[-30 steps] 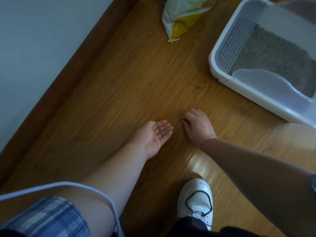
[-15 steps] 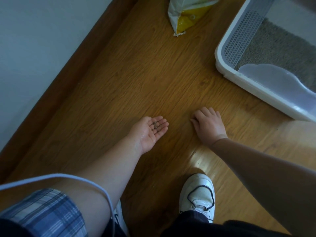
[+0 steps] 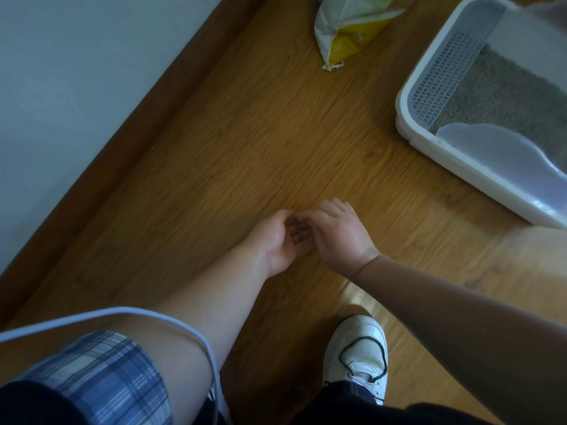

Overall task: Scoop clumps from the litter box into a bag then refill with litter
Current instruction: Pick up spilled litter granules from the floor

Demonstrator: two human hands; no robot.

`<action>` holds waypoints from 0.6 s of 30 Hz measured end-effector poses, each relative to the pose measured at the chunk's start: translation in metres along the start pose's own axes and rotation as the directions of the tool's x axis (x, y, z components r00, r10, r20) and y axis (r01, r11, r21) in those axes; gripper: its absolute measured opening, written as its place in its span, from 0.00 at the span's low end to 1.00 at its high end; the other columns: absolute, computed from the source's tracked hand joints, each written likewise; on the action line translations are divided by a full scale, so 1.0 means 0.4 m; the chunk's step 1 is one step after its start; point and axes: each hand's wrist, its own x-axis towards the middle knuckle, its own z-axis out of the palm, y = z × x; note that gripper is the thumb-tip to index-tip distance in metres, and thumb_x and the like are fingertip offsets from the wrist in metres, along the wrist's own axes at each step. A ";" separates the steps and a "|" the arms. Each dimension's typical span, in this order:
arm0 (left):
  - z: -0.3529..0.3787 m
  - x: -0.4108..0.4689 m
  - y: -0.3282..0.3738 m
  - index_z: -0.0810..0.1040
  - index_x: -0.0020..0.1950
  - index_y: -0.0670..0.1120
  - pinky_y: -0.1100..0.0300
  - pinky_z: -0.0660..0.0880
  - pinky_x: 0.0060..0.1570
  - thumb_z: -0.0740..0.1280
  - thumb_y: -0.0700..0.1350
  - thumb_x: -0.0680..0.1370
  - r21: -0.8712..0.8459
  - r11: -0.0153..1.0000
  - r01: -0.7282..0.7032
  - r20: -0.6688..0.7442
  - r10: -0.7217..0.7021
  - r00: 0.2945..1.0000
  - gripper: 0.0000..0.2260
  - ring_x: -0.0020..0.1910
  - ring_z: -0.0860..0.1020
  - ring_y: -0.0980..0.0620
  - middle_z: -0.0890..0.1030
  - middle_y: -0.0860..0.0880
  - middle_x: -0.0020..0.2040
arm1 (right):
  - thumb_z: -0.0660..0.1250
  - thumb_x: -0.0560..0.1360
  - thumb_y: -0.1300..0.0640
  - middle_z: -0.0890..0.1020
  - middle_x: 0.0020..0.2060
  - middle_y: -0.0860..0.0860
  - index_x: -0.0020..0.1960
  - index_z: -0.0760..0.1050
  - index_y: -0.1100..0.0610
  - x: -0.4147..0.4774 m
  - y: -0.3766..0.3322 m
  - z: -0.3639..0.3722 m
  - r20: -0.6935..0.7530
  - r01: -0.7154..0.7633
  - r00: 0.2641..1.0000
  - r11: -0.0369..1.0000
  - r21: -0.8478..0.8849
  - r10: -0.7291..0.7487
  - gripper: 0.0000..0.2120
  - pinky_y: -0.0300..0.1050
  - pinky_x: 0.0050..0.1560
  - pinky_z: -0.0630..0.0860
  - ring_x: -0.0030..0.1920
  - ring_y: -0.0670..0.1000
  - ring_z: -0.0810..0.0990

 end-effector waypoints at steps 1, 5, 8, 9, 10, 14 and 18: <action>0.002 0.000 0.006 0.80 0.45 0.38 0.51 0.81 0.50 0.56 0.41 0.83 -0.006 1.000 -0.010 0.006 0.010 1.000 0.16 0.44 0.82 0.45 0.82 0.40 0.43 | 0.55 0.74 0.60 0.80 0.45 0.49 0.56 0.81 0.54 0.007 0.006 -0.009 -0.004 -0.011 1.000 1.000 -0.003 0.011 0.19 0.51 0.47 0.73 0.46 0.53 0.76; 0.016 0.006 0.052 0.79 0.56 0.35 0.48 0.78 0.60 0.53 0.44 0.85 -0.066 0.998 -0.014 -0.006 0.013 1.000 0.18 0.54 0.81 0.41 0.81 0.37 0.53 | 0.60 0.68 0.68 0.78 0.49 0.51 0.60 0.79 0.56 0.028 0.033 -0.064 0.031 -0.110 0.993 0.991 -0.082 0.112 0.23 0.55 0.50 0.74 0.49 0.56 0.75; 0.035 -0.003 0.108 0.78 0.56 0.35 0.49 0.79 0.55 0.54 0.45 0.85 -0.107 0.993 -0.042 -0.028 0.039 0.999 0.17 0.51 0.82 0.42 0.82 0.37 0.50 | 0.62 0.71 0.63 0.76 0.60 0.49 0.68 0.74 0.52 0.037 0.037 -0.120 0.110 -0.195 0.969 0.955 -0.224 0.223 0.25 0.52 0.59 0.71 0.59 0.54 0.73; 0.044 -0.016 0.132 0.78 0.56 0.35 0.49 0.79 0.56 0.54 0.44 0.85 -0.123 0.991 -0.054 -0.034 0.050 0.998 0.17 0.50 0.82 0.42 0.82 0.38 0.49 | 0.62 0.73 0.60 0.74 0.65 0.49 0.70 0.72 0.51 0.036 0.033 -0.143 0.114 -0.223 0.959 0.940 -0.257 0.258 0.25 0.52 0.63 0.69 0.63 0.53 0.72; 0.052 -0.031 0.156 0.78 0.56 0.35 0.49 0.79 0.56 0.54 0.44 0.85 -0.137 0.988 -0.063 -0.040 0.059 0.997 0.16 0.51 0.82 0.42 0.82 0.38 0.49 | 0.61 0.74 0.58 0.72 0.68 0.49 0.72 0.69 0.51 0.036 0.027 -0.168 0.117 -0.253 0.949 0.926 -0.282 0.294 0.26 0.53 0.66 0.67 0.67 0.53 0.69; 0.089 -0.139 0.254 0.77 0.60 0.35 0.49 0.79 0.58 0.55 0.44 0.85 -0.247 0.963 -0.105 -0.048 0.096 0.994 0.16 0.54 0.83 0.42 0.83 0.38 0.51 | 0.58 0.78 0.54 0.58 0.79 0.49 0.79 0.57 0.50 0.044 -0.022 -0.280 0.189 -0.331 0.890 0.874 -0.356 0.414 0.30 0.55 0.76 0.54 0.79 0.53 0.53; 0.139 -0.335 0.332 0.77 0.63 0.35 0.47 0.79 0.59 0.57 0.45 0.85 -0.263 0.959 -0.107 -0.035 0.102 0.994 0.17 0.55 0.83 0.41 0.83 0.37 0.54 | 0.57 0.80 0.51 0.53 0.80 0.49 0.80 0.52 0.49 0.053 -0.123 -0.427 0.189 -0.377 0.874 0.870 -0.319 0.448 0.30 0.55 0.79 0.49 0.80 0.52 0.47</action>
